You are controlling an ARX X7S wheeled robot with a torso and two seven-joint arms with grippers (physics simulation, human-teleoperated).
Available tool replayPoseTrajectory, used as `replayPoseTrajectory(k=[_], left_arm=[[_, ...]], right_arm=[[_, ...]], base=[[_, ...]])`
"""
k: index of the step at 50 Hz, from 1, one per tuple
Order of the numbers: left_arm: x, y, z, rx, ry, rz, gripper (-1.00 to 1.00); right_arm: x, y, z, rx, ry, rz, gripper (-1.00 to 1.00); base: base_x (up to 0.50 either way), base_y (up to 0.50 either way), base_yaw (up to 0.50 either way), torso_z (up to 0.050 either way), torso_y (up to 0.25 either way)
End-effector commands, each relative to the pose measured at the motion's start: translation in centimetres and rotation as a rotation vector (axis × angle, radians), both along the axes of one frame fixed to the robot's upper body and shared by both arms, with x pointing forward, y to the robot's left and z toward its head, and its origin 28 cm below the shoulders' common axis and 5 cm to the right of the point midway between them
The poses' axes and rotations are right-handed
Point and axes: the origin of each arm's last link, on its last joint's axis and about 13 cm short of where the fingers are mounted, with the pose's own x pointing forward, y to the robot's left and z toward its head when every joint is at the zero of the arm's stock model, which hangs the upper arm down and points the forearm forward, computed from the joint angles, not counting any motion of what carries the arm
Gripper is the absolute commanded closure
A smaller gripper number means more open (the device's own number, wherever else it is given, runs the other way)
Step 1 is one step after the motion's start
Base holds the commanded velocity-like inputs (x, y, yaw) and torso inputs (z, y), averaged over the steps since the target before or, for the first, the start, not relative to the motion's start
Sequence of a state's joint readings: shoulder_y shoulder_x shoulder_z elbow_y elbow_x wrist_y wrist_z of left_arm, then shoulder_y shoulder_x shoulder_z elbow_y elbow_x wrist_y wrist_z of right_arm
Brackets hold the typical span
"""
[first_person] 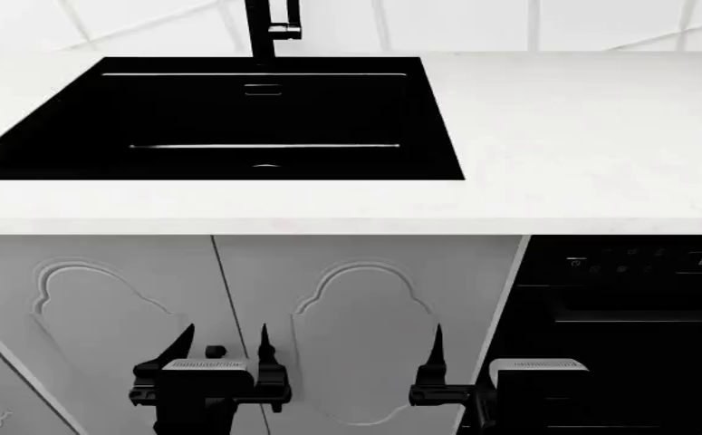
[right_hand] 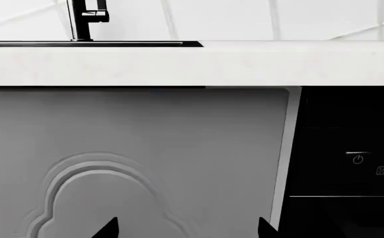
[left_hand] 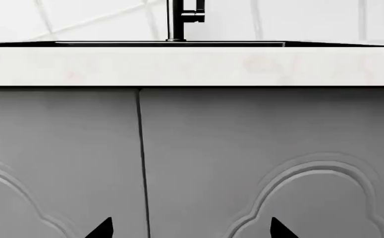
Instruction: Place the eggs and milk next to the bowl.
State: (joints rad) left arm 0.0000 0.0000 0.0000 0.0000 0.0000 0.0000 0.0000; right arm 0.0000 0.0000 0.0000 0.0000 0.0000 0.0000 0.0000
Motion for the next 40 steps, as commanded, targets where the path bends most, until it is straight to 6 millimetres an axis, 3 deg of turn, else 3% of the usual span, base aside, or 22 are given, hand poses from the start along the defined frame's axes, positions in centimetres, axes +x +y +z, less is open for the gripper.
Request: replayPoseTrajectory(k=[1,13,40], left_arm=[[-0.08,-0.05,-0.04,0.042,-0.001,-0.005,-1.0],[-0.64,-0.37,0.38,0.011,-0.015,-0.053,-1.0],[-0.55,-0.35,-0.01,0.016,-0.001,-0.057,-1.0]], right_arm=[[0.09,0.01,-0.04,0.006,0.004,-0.005,-1.0],[0.32,-0.03,-0.11,0.048,0.022,-0.023,-1.0],[0.18,-0.01,0.14,0.029,0.01,-0.002,-1.0]], base=[[0.0,0.0,0.0,0.0,0.0],[0.0,0.0,0.0,0.0,0.0],[0.0,0.5,0.0,0.0,0.0]])
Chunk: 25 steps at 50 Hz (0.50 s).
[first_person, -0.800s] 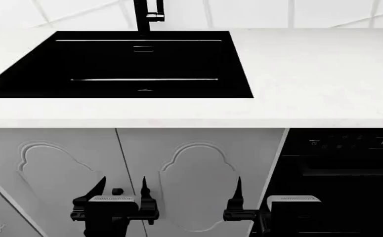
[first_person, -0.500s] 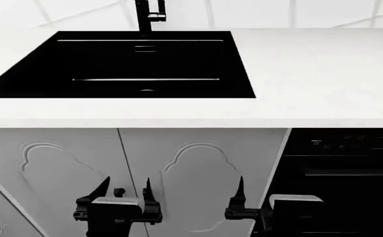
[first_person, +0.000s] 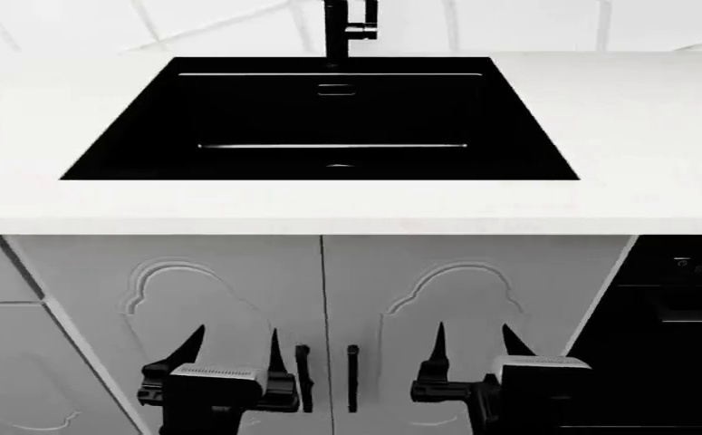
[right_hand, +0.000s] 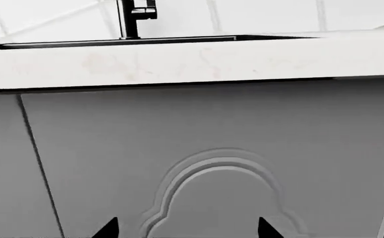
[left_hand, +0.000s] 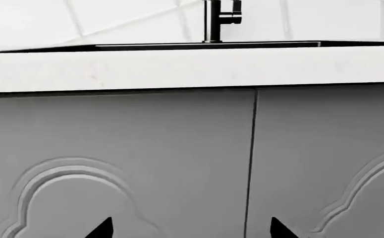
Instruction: Place the eggs and milk next to the bowl.
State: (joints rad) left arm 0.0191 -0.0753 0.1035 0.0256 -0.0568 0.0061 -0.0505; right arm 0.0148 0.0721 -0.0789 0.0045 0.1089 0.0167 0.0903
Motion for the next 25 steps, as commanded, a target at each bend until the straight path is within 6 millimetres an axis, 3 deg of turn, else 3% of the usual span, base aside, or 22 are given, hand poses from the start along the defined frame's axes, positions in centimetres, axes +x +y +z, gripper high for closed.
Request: replayPoseTrajectory(k=[1,25], left_arm=[[-0.02,-0.01,-0.1,0.0,0.005,-0.001,-1.0],[0.03,0.2,0.01,-0.009,-0.006,0.037,-1.0]], right_arm=[[-0.11,0.05,0.06,-0.008,-0.004,0.011,-1.0],[-0.28,0.37,0.08,-0.026,0.001,0.061,-1.0]], base=[[0.0,0.5,0.0,0.0,0.0],[0.0,0.5,0.0,0.0,0.0]])
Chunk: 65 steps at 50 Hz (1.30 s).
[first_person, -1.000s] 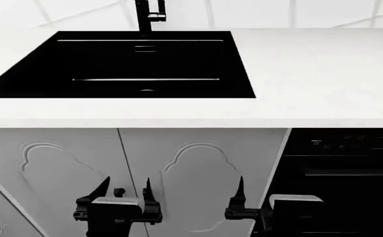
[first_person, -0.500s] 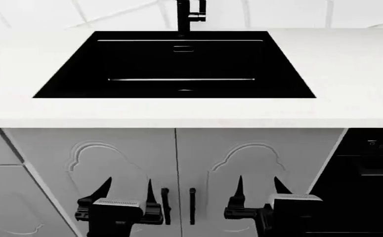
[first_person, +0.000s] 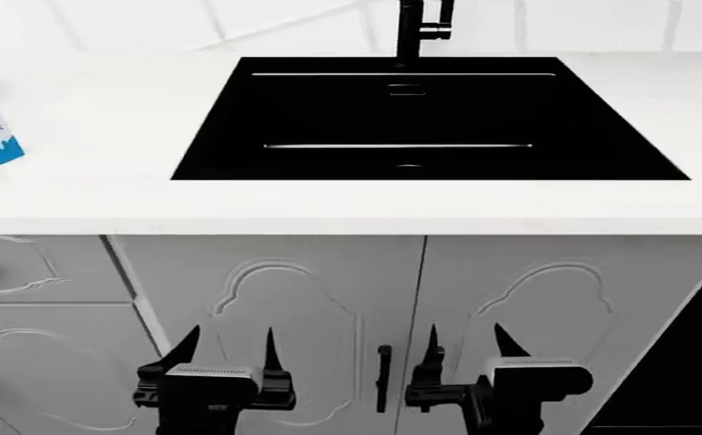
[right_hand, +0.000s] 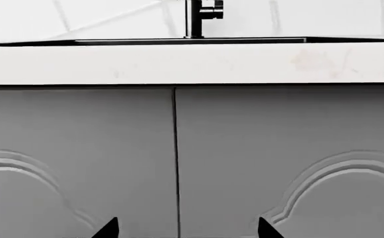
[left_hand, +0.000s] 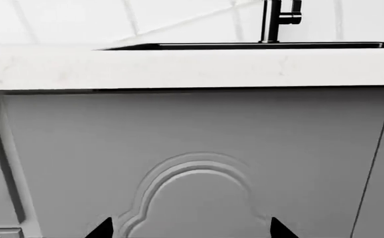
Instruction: Place the eggs and milk next to the bowl.
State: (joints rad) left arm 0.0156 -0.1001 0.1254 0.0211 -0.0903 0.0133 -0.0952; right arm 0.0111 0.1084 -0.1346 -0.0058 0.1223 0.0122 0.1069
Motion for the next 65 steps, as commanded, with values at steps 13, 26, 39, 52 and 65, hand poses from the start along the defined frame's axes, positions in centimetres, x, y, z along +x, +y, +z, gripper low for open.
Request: replayPoseTrajectory(k=[13,26,39,52,65], left_arm=[[0.02,0.16,0.01,-0.004,-0.004,0.027,-1.0],[-0.01,0.15,-0.04,-0.004,-0.006,0.031,-1.0],[-0.01,0.12,-0.07,-0.002,-0.004,0.032,-1.0],[-0.09,0.09,-0.05,-0.006,-0.005,0.031,-1.0],[-0.02,0.17,-0.05,-0.007,-0.013,0.044,-1.0]], right_arm=[[-0.21,0.15,0.11,-0.018,-0.006,0.033,-1.0],[-0.28,0.17,0.13,-0.021,-0.009,0.04,-1.0],[-0.3,0.12,0.19,-0.019,-0.011,0.04,-1.0],[-0.31,0.13,0.18,-0.03,-0.017,0.041,-1.0],[-0.33,0.24,0.31,-0.031,-0.019,0.05,-1.0]], base=[[0.0,0.5,0.0,0.0,0.0],[0.0,0.5,0.0,0.0,0.0],[0.0,0.5,0.0,0.0,0.0],[0.0,0.5,0.0,0.0,0.0],[0.0,0.5,0.0,0.0,0.0]])
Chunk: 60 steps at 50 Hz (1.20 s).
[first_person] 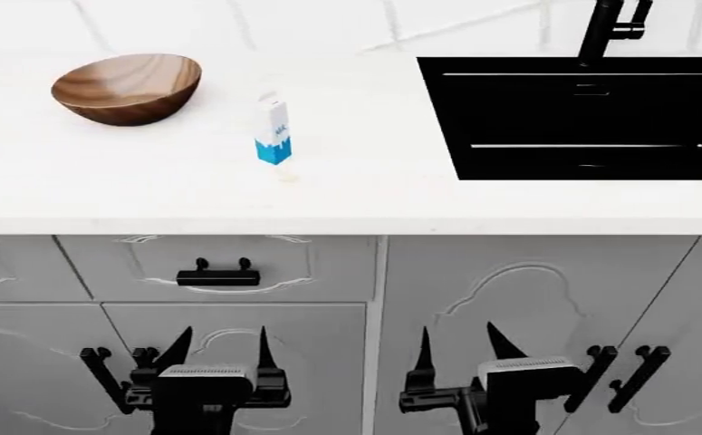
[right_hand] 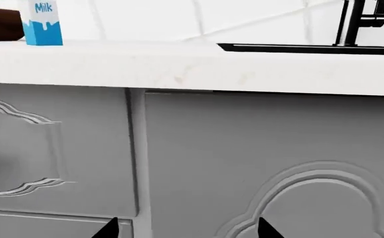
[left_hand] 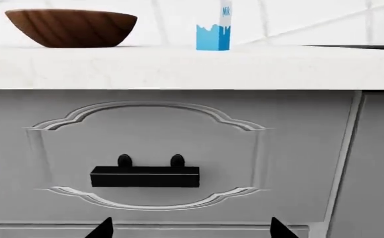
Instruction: Place the eggs and milk next to the bowl.
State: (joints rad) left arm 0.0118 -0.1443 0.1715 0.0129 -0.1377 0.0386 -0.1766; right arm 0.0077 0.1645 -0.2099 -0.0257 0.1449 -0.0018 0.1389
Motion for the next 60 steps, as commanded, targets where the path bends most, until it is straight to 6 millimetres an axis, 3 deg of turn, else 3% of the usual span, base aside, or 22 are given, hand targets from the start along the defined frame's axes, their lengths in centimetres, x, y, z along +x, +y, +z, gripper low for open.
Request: replayPoseTrajectory(k=[1,34,41,60], left_arm=[[0.03,0.04,-0.01,0.0,-0.005,0.007,-1.0],[0.06,0.03,-0.07,0.01,0.001,0.01,-1.0],[0.0,0.0,0.04,-0.002,-0.007,0.004,-1.0],[-0.01,0.06,0.62,0.002,-0.007,0.017,-1.0]], right_arm=[[-0.04,0.07,0.13,-0.002,-0.004,0.006,-1.0],[-0.06,-0.04,0.05,0.0,-0.005,0.004,-1.0],[-0.03,-0.08,0.04,0.018,0.001,-0.004,-1.0],[-0.07,-0.01,0.21,0.001,-0.008,0.004,-1.0]], base=[[0.0,0.5,0.0,0.0,0.0],[0.0,0.5,0.0,0.0,0.0],[0.0,0.0,0.0,0.003,0.0],[0.0,0.0,0.0,0.05,0.0]])
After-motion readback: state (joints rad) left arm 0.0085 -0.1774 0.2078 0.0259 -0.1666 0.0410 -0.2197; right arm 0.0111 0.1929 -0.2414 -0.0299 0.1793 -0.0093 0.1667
